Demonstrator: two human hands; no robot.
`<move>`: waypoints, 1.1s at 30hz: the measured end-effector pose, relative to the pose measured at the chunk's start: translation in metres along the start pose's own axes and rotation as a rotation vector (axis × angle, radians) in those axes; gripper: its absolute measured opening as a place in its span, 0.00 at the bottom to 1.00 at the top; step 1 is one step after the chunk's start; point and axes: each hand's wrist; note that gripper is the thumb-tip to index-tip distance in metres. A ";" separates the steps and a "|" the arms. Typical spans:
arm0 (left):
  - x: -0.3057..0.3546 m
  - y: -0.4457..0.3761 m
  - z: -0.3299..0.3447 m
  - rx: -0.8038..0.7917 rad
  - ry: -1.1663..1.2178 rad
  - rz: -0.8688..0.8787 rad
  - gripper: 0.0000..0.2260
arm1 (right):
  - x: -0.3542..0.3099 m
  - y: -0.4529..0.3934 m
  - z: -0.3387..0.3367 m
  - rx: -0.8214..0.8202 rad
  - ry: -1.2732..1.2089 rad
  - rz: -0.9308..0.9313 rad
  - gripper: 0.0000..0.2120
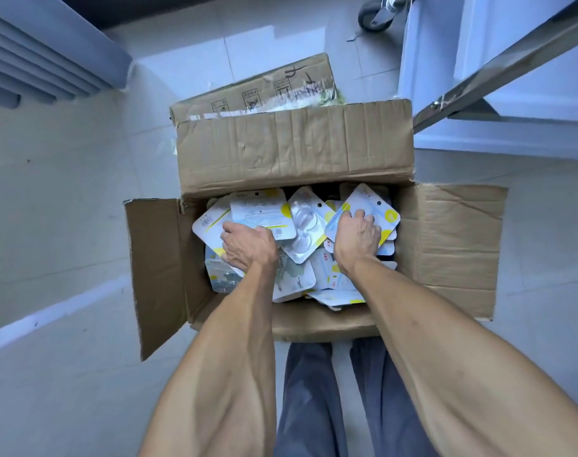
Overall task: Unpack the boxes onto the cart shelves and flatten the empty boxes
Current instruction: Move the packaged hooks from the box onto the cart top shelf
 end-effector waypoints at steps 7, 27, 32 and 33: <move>-0.002 0.046 -0.008 0.034 0.129 0.363 0.12 | -0.001 0.003 0.003 0.058 0.032 -0.028 0.14; 0.004 0.043 0.033 -0.160 -0.245 0.504 0.08 | 0.036 -0.006 0.007 0.093 0.013 0.013 0.11; 0.001 0.041 0.028 -0.176 -0.237 0.311 0.07 | 0.047 -0.004 0.000 0.075 0.174 -0.069 0.11; 0.000 0.043 0.024 -0.169 -0.252 0.307 0.07 | 0.048 -0.003 -0.003 0.065 0.175 -0.062 0.12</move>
Point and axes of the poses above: each hand's wrist, its own y-axis away from the middle knuckle, its own z-axis out of the palm, x = y × z
